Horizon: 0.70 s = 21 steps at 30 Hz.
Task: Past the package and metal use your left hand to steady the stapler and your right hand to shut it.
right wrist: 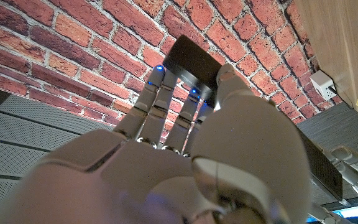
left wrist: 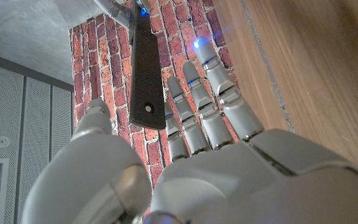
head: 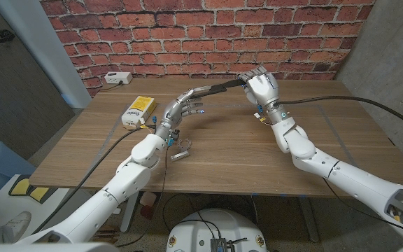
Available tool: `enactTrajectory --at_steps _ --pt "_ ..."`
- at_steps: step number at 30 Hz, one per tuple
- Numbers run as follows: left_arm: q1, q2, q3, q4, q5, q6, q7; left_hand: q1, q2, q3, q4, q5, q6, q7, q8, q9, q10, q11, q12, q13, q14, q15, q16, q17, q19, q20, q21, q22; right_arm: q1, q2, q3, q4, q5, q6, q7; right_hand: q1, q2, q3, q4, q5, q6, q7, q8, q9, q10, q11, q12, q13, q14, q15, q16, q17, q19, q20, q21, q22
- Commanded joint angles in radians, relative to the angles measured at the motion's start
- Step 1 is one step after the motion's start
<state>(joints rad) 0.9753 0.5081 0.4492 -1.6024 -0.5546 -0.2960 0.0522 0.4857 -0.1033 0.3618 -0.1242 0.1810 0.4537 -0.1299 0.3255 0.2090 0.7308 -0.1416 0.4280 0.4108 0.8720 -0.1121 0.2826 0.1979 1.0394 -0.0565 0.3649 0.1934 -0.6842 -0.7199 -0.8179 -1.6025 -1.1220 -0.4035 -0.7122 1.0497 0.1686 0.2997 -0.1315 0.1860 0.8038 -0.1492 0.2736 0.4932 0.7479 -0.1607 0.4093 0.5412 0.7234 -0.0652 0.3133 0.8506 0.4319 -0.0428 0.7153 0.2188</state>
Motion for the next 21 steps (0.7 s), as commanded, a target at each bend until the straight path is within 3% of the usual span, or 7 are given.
enactTrajectory --at_steps 1,18,21 --pt "0.013 -0.005 0.002 -0.008 -0.004 -0.012 -0.001 0.004 0.012 0.010 0.001 0.001 0.020 0.006 0.003 0.002 0.026 -0.005 0.013 0.006 0.018 -0.097 0.010 0.007 0.005 -0.005 0.002 0.003 -0.011 -0.006 0.004 -0.014 -0.006 -0.004 0.003 -0.005 0.013 0.052 0.043 0.003 0.016 -0.017 0.002 0.002 0.001 0.001 -0.003 0.003 0.004 -0.166 -0.001 0.006 -0.003 -0.141 0.007 -0.002" --pt "0.034 -0.008 0.004 -0.018 -0.006 -0.029 0.000 -0.010 0.021 0.011 0.007 0.001 0.081 0.020 0.018 -0.002 0.060 -0.013 0.019 0.019 0.053 -0.104 0.017 0.010 0.015 -0.014 0.006 0.005 -0.022 -0.004 0.006 -0.020 -0.015 -0.001 -0.006 -0.006 0.012 0.053 0.044 0.003 0.017 -0.016 -0.002 0.002 0.002 0.003 -0.005 0.004 0.006 -0.166 -0.001 0.011 -0.009 -0.140 0.018 -0.003" --pt "0.034 -0.011 0.003 -0.013 -0.016 -0.033 -0.009 -0.002 0.063 0.029 0.013 0.006 0.101 0.021 0.021 -0.003 0.065 -0.012 0.018 0.024 0.054 -0.105 0.017 0.016 0.010 -0.014 0.005 0.007 -0.025 -0.007 0.007 -0.026 -0.020 -0.005 -0.002 -0.007 0.011 0.053 0.044 0.003 0.018 -0.015 -0.002 0.002 0.003 0.002 -0.005 0.005 0.007 -0.166 -0.001 0.013 -0.010 -0.139 0.021 -0.004"
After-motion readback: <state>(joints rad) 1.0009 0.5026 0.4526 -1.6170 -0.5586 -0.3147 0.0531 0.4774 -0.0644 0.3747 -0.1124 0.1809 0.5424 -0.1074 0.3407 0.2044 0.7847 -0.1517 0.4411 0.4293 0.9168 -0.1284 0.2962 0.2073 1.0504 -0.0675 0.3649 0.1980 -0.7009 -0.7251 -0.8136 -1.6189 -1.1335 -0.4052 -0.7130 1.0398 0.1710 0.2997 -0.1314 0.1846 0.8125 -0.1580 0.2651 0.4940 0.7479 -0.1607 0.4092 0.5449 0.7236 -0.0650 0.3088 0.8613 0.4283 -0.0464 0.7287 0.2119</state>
